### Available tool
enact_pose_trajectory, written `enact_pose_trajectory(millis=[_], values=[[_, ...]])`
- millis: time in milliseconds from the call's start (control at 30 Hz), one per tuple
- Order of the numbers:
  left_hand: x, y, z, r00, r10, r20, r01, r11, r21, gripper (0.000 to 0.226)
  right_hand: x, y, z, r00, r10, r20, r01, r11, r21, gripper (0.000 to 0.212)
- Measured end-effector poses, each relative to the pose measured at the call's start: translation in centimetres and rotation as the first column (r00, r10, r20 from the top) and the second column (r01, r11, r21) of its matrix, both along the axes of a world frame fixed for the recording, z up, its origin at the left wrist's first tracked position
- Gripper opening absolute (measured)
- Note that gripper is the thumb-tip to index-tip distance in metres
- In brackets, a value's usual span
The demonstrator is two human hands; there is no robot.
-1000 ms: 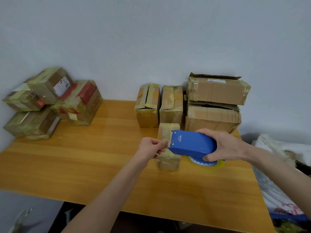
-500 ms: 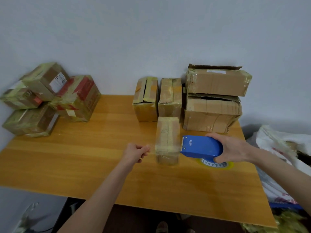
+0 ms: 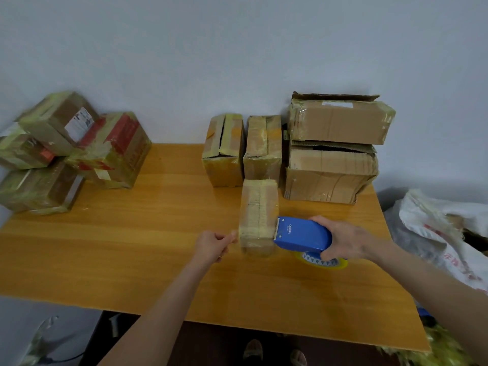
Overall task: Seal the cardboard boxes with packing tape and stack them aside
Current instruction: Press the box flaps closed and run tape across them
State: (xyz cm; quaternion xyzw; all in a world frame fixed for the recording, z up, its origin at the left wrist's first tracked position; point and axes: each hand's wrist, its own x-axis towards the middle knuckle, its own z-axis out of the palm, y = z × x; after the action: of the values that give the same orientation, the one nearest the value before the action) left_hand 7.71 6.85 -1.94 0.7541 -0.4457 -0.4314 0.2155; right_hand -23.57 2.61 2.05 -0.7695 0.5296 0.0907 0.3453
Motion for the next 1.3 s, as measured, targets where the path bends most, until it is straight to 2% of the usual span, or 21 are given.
enact_pose_trajectory(millis=[100,133,200,267,300,333,400,467,533,667,1033,1167,1300], values=[[1.0,0.3,-0.4,0.926,-0.122,0.356,0.088,0.99,0.108,0.062,-0.2,0.1,-0.1,1.0,-0.012,0.004,0.012,1.0,-0.001,0.078],[1.2,0.6,-0.3,0.881,-0.12,0.457,0.103,0.993,0.064,0.06,-0.1,0.3,-0.2,1.0,-0.017,0.007,0.017,1.0,-0.008,0.077],[0.5,1.1,0.0,0.824,-0.074,0.561,0.223,0.954,-0.202,0.038,0.2,0.7,-0.6,0.999,-0.031,0.018,0.031,0.999,-0.017,0.076],[-1.6,1.7,0.9,0.815,-0.12,0.566,0.438,0.767,-0.469,0.028,0.4,1.0,-1.1,0.999,-0.032,0.028,0.033,0.999,-0.029,0.077],[-3.1,2.0,1.3,0.785,-0.21,0.583,0.542,0.688,-0.483,0.034,0.5,1.1,-1.1,0.999,-0.032,0.035,0.034,0.999,-0.039,0.078],[-4.3,2.2,1.4,0.729,-0.325,0.602,0.634,0.652,-0.416,0.043,0.4,1.2,-1.1,0.999,-0.03,0.043,0.032,0.998,-0.052,0.077],[-5.7,2.4,0.9,0.568,-0.487,0.664,0.751,0.637,-0.175,0.053,0.1,1.3,-0.8,0.999,-0.019,0.044,0.023,0.996,-0.085,0.078],[-5.7,2.4,0.1,0.457,-0.513,0.726,0.784,0.619,-0.056,0.059,-0.3,1.4,-0.5,1.0,0.015,0.021,-0.013,0.993,-0.12,0.084],[-5.4,2.4,-0.4,0.412,-0.522,0.747,0.791,0.612,-0.008,0.059,-0.5,1.4,-0.4,0.999,0.037,0.02,-0.034,0.99,-0.136,0.084],[-5.1,2.3,0.0,0.376,-0.534,0.758,0.801,0.598,0.023,0.064,-1.3,1.1,-0.3,0.997,0.05,0.066,-0.042,0.992,-0.117,0.08],[-4.9,1.9,0.4,0.399,-0.535,0.745,0.806,0.591,-0.008,0.063,-2.6,0.5,0.7,0.989,0.092,0.118,-0.086,0.994,-0.062,0.078],[-4.7,1.8,0.3,0.423,-0.516,0.744,0.801,0.598,-0.041,0.063,-5.0,0.5,1.6,0.995,0.095,-0.028,-0.096,0.993,-0.066,0.074],[-4.9,1.8,0.1,0.402,-0.523,0.751,0.804,0.594,-0.017,0.064,-4.2,0.9,2.2,0.967,0.117,-0.224,-0.16,0.97,-0.181,0.074]])
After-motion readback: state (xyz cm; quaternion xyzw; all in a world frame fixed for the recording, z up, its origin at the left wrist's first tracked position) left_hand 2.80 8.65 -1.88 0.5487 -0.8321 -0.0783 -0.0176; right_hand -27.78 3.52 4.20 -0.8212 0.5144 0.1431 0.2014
